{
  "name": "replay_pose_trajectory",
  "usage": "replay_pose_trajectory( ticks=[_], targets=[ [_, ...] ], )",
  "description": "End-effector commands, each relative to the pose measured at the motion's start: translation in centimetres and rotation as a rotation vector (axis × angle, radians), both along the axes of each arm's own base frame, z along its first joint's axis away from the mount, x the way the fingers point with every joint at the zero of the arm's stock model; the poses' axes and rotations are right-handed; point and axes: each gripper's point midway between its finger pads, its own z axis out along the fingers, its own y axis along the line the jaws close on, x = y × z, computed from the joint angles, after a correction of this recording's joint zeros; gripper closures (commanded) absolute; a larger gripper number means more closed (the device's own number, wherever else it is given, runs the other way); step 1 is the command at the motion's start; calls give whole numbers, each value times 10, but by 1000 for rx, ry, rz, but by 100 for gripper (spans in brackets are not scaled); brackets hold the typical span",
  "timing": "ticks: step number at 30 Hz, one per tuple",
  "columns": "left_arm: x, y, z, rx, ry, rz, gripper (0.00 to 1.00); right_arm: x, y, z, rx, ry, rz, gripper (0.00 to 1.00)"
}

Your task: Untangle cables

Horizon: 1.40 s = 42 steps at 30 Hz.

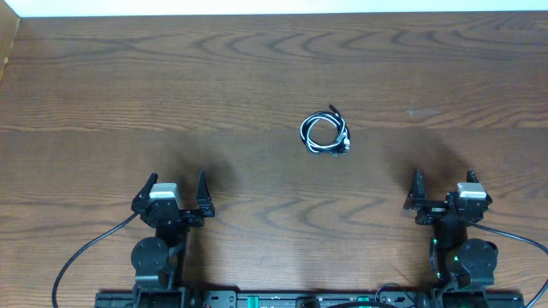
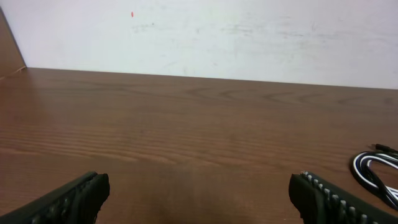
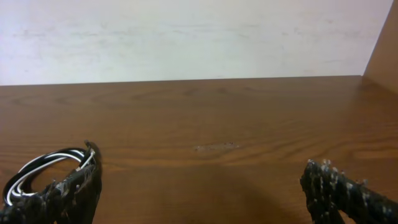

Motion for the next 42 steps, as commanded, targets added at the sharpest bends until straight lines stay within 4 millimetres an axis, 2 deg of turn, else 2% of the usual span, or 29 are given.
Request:
replay_pose_trajectory(
  ticks=[1, 23, 29, 37, 42],
  targets=[
    [0, -1, -18, -2, 47, -7, 2, 0, 0, -1, -15, 1, 5, 1],
    [1, -1, -15, -3, 37, -8, 2, 0, 0, -1, -15, 1, 5, 1],
    [-3, -1, 6, -2, 11, -7, 2, 0, 0, -1, -15, 1, 5, 1],
    [-21, -4, 7, -33, 149, -21, 2, 0, 0, -1, -15, 1, 5, 1],
    [-37, -5, 34, -64, 177, -18, 2, 0, -1, 0, -16, -3, -2, 1]
  ],
)
